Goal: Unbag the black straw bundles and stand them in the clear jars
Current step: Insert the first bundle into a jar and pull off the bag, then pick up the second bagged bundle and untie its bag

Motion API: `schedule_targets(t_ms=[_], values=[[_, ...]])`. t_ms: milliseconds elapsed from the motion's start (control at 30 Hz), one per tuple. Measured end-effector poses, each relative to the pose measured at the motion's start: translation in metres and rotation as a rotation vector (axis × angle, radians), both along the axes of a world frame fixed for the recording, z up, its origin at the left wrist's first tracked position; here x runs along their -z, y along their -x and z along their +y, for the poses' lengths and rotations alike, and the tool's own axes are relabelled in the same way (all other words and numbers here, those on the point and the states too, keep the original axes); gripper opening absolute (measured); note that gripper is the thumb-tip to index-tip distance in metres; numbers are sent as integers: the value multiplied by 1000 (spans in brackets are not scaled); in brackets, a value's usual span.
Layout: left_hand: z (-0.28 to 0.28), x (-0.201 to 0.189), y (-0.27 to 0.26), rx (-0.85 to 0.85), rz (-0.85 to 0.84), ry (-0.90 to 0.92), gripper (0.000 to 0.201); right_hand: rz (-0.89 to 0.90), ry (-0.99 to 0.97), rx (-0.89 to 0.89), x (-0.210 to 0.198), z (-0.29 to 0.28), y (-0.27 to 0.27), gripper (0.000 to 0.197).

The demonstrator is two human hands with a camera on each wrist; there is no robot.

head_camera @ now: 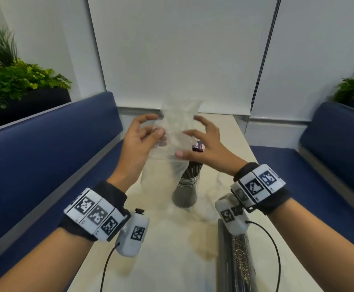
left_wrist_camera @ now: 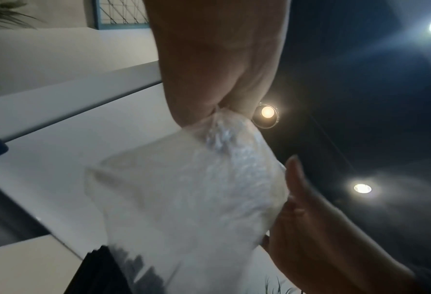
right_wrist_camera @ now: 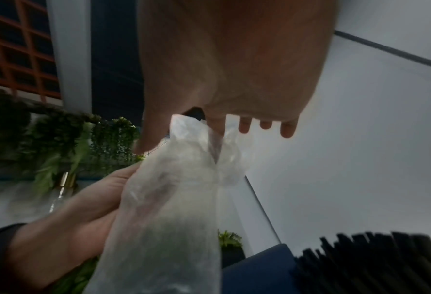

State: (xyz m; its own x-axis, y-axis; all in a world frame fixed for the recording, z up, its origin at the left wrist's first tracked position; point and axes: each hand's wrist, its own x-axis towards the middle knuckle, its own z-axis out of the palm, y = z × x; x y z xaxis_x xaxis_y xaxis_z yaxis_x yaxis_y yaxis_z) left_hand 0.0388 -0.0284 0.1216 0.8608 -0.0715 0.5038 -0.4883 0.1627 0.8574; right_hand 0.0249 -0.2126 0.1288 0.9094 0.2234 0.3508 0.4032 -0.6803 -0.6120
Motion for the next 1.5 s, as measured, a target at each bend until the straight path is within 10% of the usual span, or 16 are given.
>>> schedule_targets(t_ms=[167,333,600,800,1267,1500], values=[[16,28,19,-49,65,-61,19,204,-372,-236,28,10,18,29],[28,82,25,134,404,-217,79,477,-675,-186,70,16,18,31],[19,163,25,84,636,-621,45,638,110,89,148,10,5,51],[6,191,17,36,491,-1441,43,532,-2,183,136,-6,-9,73],[-2,102,-109,225,380,-1021,128,575,-519,130,100,-12,-92,139],[-38,118,-133,333,379,-699,112,521,-690,88,109,-8,-105,127]])
